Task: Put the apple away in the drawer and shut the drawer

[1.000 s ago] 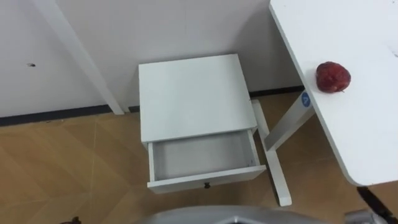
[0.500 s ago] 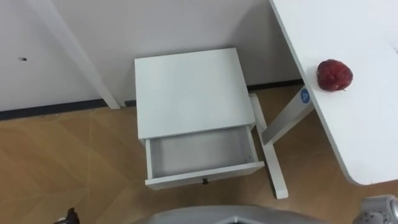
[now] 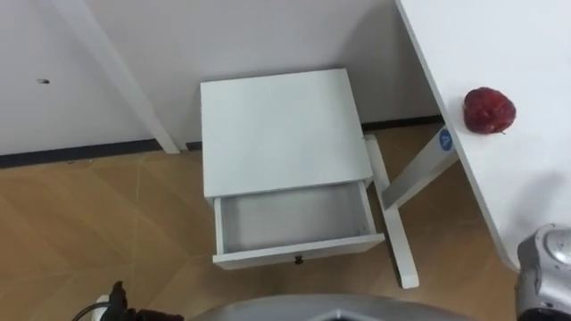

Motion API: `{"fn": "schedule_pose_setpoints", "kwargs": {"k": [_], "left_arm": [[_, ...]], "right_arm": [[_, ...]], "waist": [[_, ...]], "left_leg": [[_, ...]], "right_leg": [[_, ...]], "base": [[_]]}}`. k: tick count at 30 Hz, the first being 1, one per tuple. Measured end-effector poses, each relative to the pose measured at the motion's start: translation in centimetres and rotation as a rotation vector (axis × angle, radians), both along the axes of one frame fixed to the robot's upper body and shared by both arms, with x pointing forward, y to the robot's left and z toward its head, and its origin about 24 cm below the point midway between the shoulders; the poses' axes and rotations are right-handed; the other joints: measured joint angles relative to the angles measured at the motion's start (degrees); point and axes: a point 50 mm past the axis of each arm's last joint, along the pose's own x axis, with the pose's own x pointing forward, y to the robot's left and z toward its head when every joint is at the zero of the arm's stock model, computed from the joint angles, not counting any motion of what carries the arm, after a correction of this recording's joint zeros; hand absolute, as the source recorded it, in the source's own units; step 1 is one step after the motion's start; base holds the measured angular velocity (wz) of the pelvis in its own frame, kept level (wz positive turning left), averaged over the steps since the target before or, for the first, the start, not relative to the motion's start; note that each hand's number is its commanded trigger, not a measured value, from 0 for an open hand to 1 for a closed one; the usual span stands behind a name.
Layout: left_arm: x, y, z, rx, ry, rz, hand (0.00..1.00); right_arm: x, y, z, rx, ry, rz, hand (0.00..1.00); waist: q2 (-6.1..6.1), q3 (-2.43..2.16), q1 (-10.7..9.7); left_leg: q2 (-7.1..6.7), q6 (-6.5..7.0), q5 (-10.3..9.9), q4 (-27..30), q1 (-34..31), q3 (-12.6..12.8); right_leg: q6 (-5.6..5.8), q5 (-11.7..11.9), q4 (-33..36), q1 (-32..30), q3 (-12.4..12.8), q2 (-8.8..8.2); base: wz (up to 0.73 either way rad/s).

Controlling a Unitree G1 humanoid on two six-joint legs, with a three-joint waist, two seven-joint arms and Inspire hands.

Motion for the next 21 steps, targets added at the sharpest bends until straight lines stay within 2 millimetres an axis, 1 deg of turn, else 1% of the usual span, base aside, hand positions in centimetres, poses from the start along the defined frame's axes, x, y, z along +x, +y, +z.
{"fn": "schedule_pose_setpoints", "kwargs": {"k": [3, 4, 7, 9, 12, 17, 21], "left_arm": [[0.0, -0.3, -0.1, -0.007, 0.006, -0.023, 0.0], [0.0, -0.4, -0.1, -0.01, 0.008, -0.03, 0.0], [0.4, -0.5, -0.1, -0.011, -0.003, -0.039, 0.0], [0.4, -0.5, -0.1, -0.011, -0.002, -0.04, 0.0], [0.1, -0.4, -0.1, -0.01, 0.003, -0.038, 0.0], [-0.2, -0.5, -0.1, -0.01, 0.011, -0.035, 0.0], [-0.4, -0.5, -0.1, -0.01, 0.016, -0.034, 0.0]], "right_arm": [[1.4, 1.6, 0.8, -0.034, -0.018, 0.125, 0.0], [1.9, 2.1, 1.0, -0.043, -0.018, 0.174, 0.0], [2.7, 3.2, 1.4, -0.042, -0.023, 0.283, 0.0], [3.2, 3.7, 1.6, -0.042, -0.026, 0.344, 0.0], [3.7, 4.2, 1.9, -0.041, -0.031, 0.414, 0.0], [4.2, 4.8, 1.5, 0.008, -0.014, 0.518, 0.0], [4.1, 4.9, 0.9, 0.037, 0.021, 0.58, 0.0]], "waist": [[0.03, -0.03, 0.2], [0.11, -0.07, 0.6], [0.04, -0.08, 1.4], [-0.05, -0.11, 1.5], [0.02, -0.11, 1.6], [0.39, -0.26, 1.5], [0.6, -0.23, 1.4]], "left_leg": [[0.02, 0.0, 0.0, 0.0, 0.0, 0.0], [0.01, 0.0, 0.0, 0.0, 0.0, 0.0], [0.0, 0.0, 0.0, 0.0, -0.1, 0.0], [-0.01, 0.0, 0.0, 0.0, -0.2, 0.0], [-0.02, 0.0, 0.0, 0.0, -0.5, 0.0], [0.05, 0.0, 0.0, 0.0, -0.4, -0.1], [0.05, 0.0, 0.0, 0.0, -0.5, -0.1]], "right_leg": [[-0.01, 0.0, 0.0, 0.0, 0.0, 0.01], [-0.01, 0.0, 0.0, 0.0, 0.0, -0.01], [-0.01, 0.0, -0.1, 0.0, 0.0, -0.02], [0.0, 0.0, -0.1, 0.0, -0.1, -0.05], [0.01, 0.0, -0.1, 0.1, -0.4, -0.14], [0.02, 0.0, -0.1, 0.2, -1.3, -0.64], [0.01, 0.0, 0.0, 0.3, -1.7, -0.69]], "base": [[0.0], [0.0], [0.0], [0.03], [0.0], [0.03], [0.04]]}}
